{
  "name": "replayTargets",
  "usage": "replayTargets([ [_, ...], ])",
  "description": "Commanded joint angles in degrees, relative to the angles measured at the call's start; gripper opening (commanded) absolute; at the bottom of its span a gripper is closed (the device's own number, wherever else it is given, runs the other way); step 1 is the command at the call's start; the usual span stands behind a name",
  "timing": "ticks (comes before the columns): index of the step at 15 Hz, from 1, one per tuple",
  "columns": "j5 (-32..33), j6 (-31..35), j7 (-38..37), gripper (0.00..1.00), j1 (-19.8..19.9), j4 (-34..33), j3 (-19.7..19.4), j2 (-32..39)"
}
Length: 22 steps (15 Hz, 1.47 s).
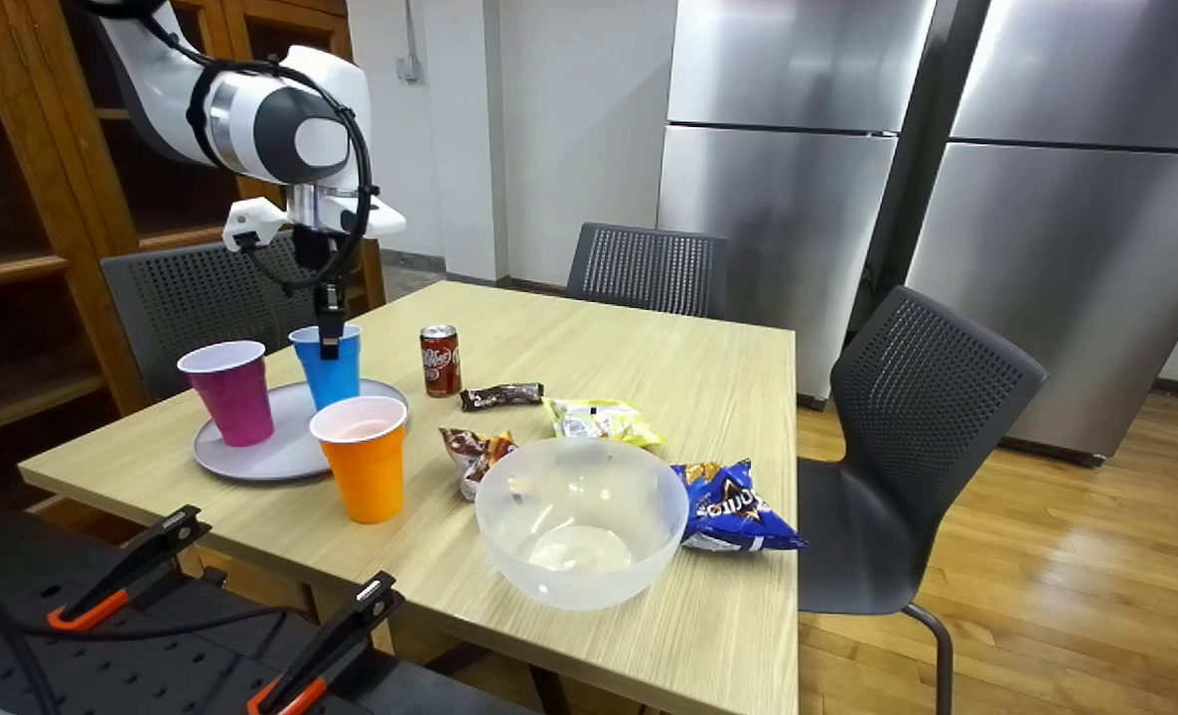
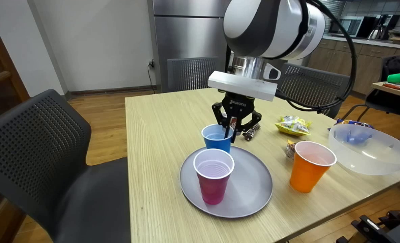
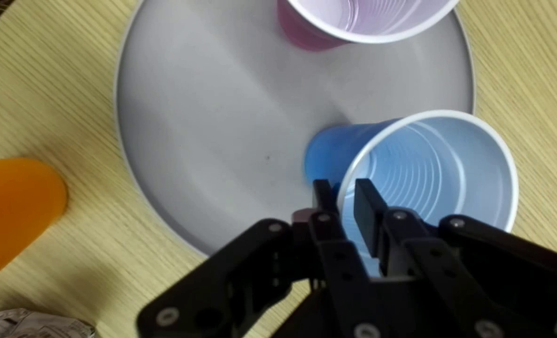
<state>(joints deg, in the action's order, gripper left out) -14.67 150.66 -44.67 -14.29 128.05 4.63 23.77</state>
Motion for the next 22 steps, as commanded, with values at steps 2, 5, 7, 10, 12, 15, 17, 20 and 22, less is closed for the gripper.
replayTargets([
  [2, -1.86, -0.53, 2.62, 0.58, 1.38, 1.90, 1.50, -2.76],
  [5, -2.19, -0.39, 3.39, 0.81, 1.61, 3.19, 1.66, -4.60],
  [7, -2.66, -0.29, 4.28, 0.95, 1.79, 4.51, 1.79, -6.40],
  [10, -2.62, -1.96, 5.36, 1.00, 1.97, 6.91, 1.49, -9.73],
  [12, -2.29, -2.81, 6.26, 1.00, 2.17, 8.87, 1.26, -11.89],
  [15, -2.10, -3.45, 7.45, 1.00, 2.76, 11.69, 0.97, -14.74],
  [17, -2.29, -3.68, 8.56, 1.00, 3.50, 13.55, 0.79, -16.46],
  [20, -2.99, -3.88, 10.80, 1.00, 4.97, 16.24, 0.53, -18.86],
  [22, -2.72, -3.83, 11.61, 1.00, 5.92, 18.34, 0.02, -20.83],
])
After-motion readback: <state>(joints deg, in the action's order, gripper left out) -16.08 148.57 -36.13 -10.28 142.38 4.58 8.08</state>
